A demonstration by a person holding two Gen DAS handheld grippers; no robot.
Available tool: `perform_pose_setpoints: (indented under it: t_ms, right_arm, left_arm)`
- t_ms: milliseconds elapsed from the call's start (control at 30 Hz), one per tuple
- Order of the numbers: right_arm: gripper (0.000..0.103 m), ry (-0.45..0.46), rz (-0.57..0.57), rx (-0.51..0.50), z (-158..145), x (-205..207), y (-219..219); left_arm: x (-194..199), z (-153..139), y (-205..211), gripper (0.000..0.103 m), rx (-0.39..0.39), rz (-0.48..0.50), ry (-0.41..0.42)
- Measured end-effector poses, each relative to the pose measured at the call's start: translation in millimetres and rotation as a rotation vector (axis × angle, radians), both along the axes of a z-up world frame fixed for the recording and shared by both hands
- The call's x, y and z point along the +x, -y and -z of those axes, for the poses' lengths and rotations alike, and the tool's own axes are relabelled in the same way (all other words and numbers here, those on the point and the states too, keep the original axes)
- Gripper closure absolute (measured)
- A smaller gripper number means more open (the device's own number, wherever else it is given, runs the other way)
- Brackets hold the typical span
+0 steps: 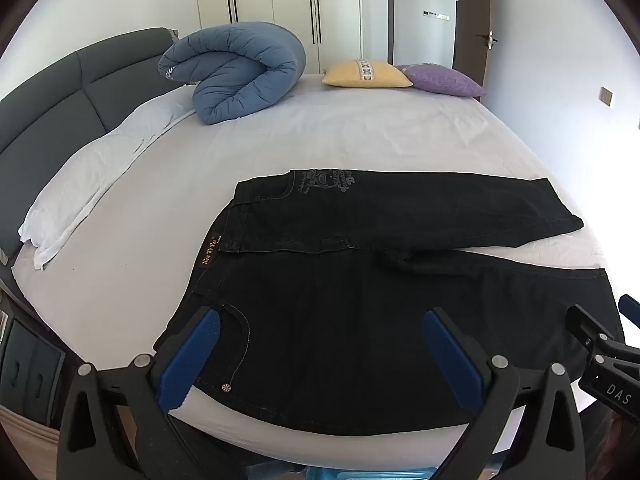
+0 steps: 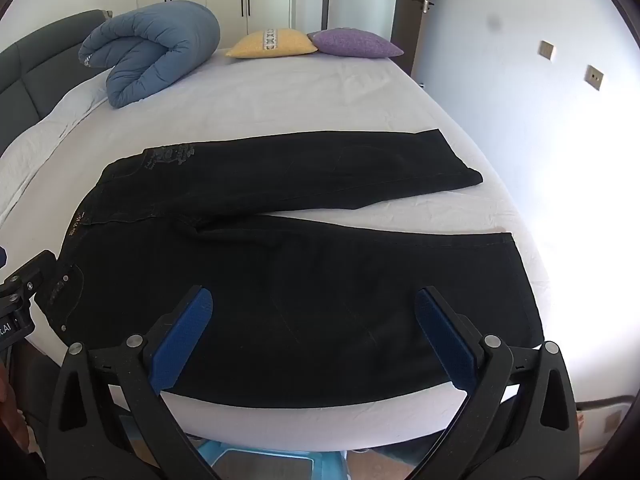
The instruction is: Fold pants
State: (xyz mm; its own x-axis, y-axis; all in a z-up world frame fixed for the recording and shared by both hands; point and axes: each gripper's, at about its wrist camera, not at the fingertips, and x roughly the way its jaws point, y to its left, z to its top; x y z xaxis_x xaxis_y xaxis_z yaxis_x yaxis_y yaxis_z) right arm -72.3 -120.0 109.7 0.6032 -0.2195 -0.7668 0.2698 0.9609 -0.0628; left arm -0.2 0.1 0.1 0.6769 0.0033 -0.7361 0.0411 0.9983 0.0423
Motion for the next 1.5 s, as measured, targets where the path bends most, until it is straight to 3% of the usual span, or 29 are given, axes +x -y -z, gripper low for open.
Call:
perform_pose_setpoints:
  t_ms: [1500]
  right_arm:
    - [0.000,-0.003,-0.002,0.005,0.6,-1.2,0.2]
  left_arm:
    - [0.0,2.6,0.8,0.000,0.017,0.005,-0.004]
